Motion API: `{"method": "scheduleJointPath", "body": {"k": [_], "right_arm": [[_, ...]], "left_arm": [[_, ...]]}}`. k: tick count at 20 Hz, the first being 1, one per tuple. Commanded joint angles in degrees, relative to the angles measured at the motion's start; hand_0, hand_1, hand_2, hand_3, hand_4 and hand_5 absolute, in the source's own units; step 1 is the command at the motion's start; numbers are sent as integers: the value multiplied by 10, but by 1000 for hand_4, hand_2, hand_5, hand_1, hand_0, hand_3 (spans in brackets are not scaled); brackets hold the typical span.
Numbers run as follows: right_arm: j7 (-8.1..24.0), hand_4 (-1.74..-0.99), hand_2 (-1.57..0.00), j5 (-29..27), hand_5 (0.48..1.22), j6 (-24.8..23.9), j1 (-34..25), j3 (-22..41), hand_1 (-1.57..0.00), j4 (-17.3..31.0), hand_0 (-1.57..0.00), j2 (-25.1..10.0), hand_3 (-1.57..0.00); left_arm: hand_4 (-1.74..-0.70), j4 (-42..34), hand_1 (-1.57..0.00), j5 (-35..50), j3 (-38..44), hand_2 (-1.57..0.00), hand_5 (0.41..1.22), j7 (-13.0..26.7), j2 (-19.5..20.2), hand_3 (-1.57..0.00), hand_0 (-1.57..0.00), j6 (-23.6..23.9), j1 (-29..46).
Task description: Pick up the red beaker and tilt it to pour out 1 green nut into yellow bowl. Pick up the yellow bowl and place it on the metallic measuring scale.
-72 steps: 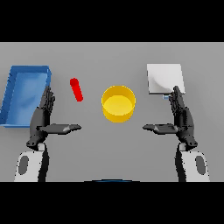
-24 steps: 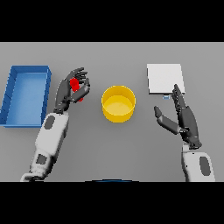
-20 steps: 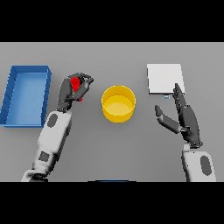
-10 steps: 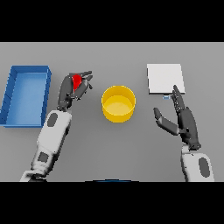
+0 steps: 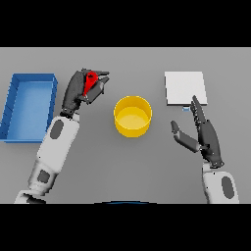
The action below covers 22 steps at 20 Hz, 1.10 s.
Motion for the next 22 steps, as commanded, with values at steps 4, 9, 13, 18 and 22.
{"method": "scheduleJointPath", "body": {"k": [4, 9, 13, 18, 22], "right_arm": [[-1, -1277, 1, 2, 679, -1, 4, -1, 1, 11, 1, 2, 1], [13, -1272, 1, -6, 689, -1, -3, -4, 1, 6, 1, 3, 1], [7, -1287, 1, 5, 694, -3, 0, 2, 1, 0, 1, 2, 1], [19, -1293, 1, 9, 690, -5, 5, 2, 1, -5, 1, -1, 1], [33, -1279, 1, -16, 661, -2, 4, -5, 1, -5, 1, 13, 1]], "left_arm": [[-1616, -18, -1565, -5, -15, -1565, 1140, 14, 34, -1560, -1565, -19, 6], [-1700, -15, -1569, -95, -104, -1569, 1127, 67, 80, -1567, -1569, -44, -43], [-1724, 0, -1570, -169, -183, -1570, 1160, 99, 123, -1570, -1570, -97, -96], [-1683, 44, -1571, -230, -268, -1571, 1201, 101, 144, -1571, -1571, -177, -155], [-1648, 70, -1571, -268, -332, -1571, 1213, 102, 154, -1403, -1571, -238, -209]]}}
